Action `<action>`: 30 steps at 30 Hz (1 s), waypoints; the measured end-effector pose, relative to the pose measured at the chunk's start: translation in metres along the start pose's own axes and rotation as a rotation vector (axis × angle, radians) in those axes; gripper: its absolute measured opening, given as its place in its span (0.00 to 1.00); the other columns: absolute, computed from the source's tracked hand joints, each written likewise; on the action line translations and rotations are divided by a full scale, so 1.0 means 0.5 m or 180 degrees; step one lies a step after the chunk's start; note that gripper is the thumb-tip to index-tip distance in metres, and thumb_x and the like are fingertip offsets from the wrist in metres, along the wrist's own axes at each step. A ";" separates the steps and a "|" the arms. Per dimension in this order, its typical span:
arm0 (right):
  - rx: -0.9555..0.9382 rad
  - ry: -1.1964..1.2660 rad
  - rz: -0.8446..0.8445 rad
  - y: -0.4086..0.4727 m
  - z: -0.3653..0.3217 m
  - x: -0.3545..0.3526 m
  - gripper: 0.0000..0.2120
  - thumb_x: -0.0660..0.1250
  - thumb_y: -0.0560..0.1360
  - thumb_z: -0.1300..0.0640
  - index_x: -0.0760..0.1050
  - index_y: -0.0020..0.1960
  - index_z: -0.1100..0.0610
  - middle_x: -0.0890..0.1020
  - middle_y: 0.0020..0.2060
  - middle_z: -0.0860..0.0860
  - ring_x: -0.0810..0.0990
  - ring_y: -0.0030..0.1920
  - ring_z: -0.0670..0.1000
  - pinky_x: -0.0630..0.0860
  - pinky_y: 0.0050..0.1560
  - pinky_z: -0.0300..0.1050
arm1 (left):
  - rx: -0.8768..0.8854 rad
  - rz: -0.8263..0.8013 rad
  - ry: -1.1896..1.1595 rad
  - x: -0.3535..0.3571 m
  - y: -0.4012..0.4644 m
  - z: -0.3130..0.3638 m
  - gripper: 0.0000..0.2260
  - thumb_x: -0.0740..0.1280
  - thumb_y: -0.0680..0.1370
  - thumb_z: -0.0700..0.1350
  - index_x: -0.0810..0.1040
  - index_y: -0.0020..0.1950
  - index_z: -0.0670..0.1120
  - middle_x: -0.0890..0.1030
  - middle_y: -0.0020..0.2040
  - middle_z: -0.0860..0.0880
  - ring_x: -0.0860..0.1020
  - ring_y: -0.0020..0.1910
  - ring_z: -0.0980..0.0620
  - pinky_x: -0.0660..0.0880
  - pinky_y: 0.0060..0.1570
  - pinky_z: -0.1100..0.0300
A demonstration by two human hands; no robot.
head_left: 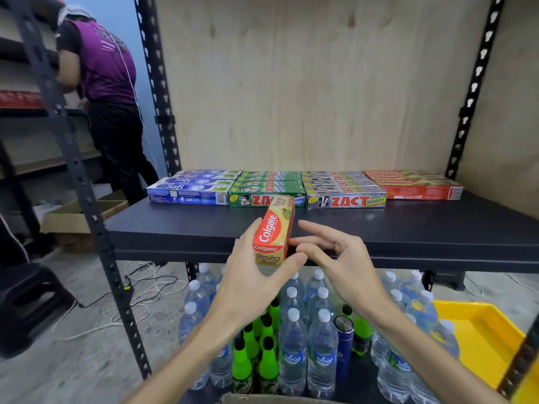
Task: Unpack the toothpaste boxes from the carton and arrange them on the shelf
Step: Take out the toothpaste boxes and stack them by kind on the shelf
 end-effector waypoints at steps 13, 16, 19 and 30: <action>-0.0144 -0.1929 0.0224 0.123 0.052 -0.076 0.46 0.71 0.70 0.34 0.56 0.80 0.48 0.73 0.69 0.46 0.62 0.69 0.49 0.64 0.68 0.49 | 0.0423 -0.1388 0.0692 -0.128 0.141 -0.057 0.27 0.73 0.74 0.61 0.68 0.71 0.68 0.74 0.66 0.61 0.73 0.66 0.62 0.72 0.68 0.55; -0.0104 -0.2313 0.0278 0.146 0.067 -0.098 0.48 0.71 0.69 0.33 0.52 0.80 0.46 0.76 0.66 0.48 0.65 0.67 0.52 0.62 0.64 0.47 | 0.0504 -0.1663 0.1139 -0.141 0.192 -0.061 0.28 0.68 0.76 0.63 0.63 0.74 0.73 0.72 0.63 0.64 0.67 0.66 0.63 0.66 0.70 0.56; 0.0025 -0.2031 0.0134 0.151 0.079 -0.119 0.51 0.74 0.68 0.37 0.50 0.81 0.48 0.76 0.68 0.50 0.67 0.70 0.52 0.65 0.67 0.48 | 0.0417 -0.1722 0.1035 -0.121 0.212 -0.067 0.30 0.68 0.77 0.61 0.59 0.76 0.71 0.73 0.65 0.65 0.70 0.67 0.63 0.68 0.71 0.56; 0.0273 -0.2081 0.0372 0.108 0.106 -0.314 0.46 0.76 0.63 0.35 0.66 0.74 0.54 0.75 0.66 0.50 0.72 0.66 0.49 0.71 0.67 0.46 | 0.0284 -0.1102 0.0535 0.079 0.252 -0.008 0.26 0.77 0.73 0.50 0.71 0.68 0.55 0.79 0.60 0.60 0.80 0.59 0.61 0.77 0.64 0.59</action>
Point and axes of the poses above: each hand's wrist, its own y-axis towards the middle knuckle, its own x-axis out of the palm, z = x × y, the point moved 1 cm from there along y, towards the middle knuckle
